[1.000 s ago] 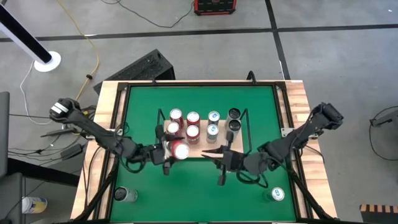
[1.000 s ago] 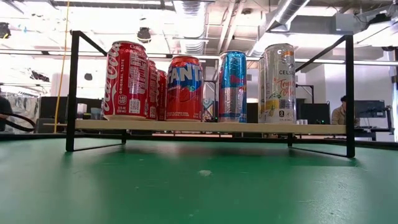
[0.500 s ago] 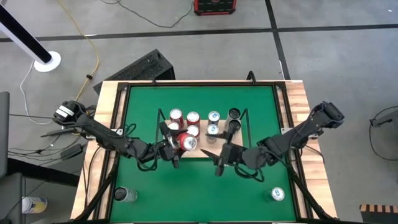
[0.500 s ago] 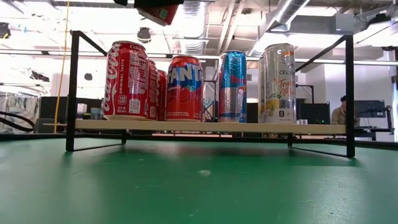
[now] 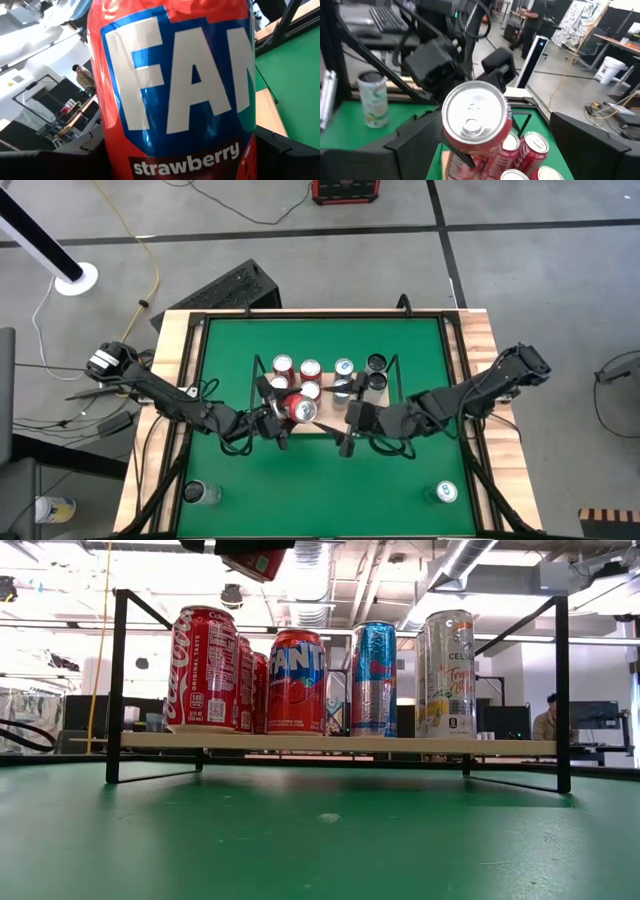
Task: Place canned beverage on shelf
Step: Put the orange soda can on the shelf aligned with the other orange soda cans
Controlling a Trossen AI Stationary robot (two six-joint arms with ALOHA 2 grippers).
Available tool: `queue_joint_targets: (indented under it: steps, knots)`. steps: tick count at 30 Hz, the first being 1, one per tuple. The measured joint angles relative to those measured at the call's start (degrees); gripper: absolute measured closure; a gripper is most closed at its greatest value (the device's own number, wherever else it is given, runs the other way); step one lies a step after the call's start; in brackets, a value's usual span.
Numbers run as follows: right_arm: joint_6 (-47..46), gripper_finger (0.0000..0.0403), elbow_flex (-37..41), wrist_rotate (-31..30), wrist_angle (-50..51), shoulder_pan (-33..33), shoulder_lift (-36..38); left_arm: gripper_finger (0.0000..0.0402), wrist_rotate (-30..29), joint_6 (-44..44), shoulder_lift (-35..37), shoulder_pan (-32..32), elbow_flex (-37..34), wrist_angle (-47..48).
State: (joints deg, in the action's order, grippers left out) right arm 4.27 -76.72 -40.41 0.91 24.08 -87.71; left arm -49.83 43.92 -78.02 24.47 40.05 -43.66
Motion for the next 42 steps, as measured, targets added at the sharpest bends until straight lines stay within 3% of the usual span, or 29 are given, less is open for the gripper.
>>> queue_joint_targets:
  steps: [7, 14, 42]
  knots:
    - [2.65, 0.0004, -5.53, 1.54, 0.39, -1.80, -6.18, 0.0124, -0.17, 2.05, 0.00, 0.00, -0.02, -0.68]
    - [3.32, 0.0004, -10.39, 0.48, 7.03, -1.73, -9.22, 0.0124, -0.44, 2.42, 0.00, 0.00, -0.02, -0.75]
    - [3.93, 0.0013, -10.02, 2.73, 5.33, -4.93, -11.63, 0.0124, -2.57, 2.36, 0.00, -0.40, -0.02, -0.90]
